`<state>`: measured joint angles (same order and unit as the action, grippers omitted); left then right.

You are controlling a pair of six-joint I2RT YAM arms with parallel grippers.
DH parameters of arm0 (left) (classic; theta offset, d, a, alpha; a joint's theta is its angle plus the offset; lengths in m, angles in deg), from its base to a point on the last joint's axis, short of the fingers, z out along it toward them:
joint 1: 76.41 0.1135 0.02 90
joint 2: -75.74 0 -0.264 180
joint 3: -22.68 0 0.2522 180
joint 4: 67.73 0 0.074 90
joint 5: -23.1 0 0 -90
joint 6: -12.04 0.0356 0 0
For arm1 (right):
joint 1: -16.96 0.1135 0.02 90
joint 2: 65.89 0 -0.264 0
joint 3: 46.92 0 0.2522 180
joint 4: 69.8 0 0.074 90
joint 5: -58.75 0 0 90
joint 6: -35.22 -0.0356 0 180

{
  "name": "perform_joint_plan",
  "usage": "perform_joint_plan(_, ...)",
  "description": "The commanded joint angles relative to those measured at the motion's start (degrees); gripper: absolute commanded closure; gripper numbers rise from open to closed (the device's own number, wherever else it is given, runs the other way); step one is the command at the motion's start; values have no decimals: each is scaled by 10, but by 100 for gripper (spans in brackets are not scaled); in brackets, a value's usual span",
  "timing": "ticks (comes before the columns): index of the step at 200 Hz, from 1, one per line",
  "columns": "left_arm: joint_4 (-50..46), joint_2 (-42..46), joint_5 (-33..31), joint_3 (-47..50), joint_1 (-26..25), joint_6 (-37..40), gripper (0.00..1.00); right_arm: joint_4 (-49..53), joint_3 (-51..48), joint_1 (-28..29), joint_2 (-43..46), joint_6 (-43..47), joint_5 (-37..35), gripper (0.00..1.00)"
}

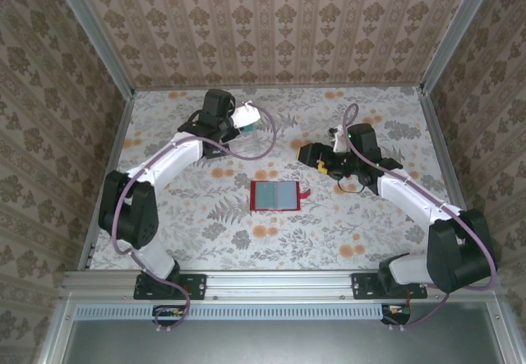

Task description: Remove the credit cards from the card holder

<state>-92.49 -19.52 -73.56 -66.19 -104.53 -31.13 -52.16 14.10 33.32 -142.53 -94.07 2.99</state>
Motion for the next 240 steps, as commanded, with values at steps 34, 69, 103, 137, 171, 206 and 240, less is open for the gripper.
perform_joint_plan(34, -117, 116, -28, -14, -15, -325, 58, 69, 4, 51, 11, 49, -75, 6)
perform_joint_plan(69, -150, 185, 9, 27, 2, -478, 38, 89, 9, 97, -5, 70, -126, 21)
perform_joint_plan(103, -133, 257, 50, 97, 35, -565, 0, 98, 8, 140, -25, 79, -175, 28)
perform_joint_plan(137, -145, 301, 90, 141, 93, -674, 0, 90, 4, 167, -52, 79, -202, 47)
perform_joint_plan(171, -144, 325, 118, 179, 115, -702, 0, 93, 7, 176, -76, 70, -227, 59)
perform_joint_plan(206, -160, 328, 140, 214, 110, -770, 9, 97, 1, 178, -101, 63, -246, 67)
perform_joint_plan(240, -133, 311, 188, 268, 91, -852, 26, 96, 0, 179, -134, 60, -253, 73)
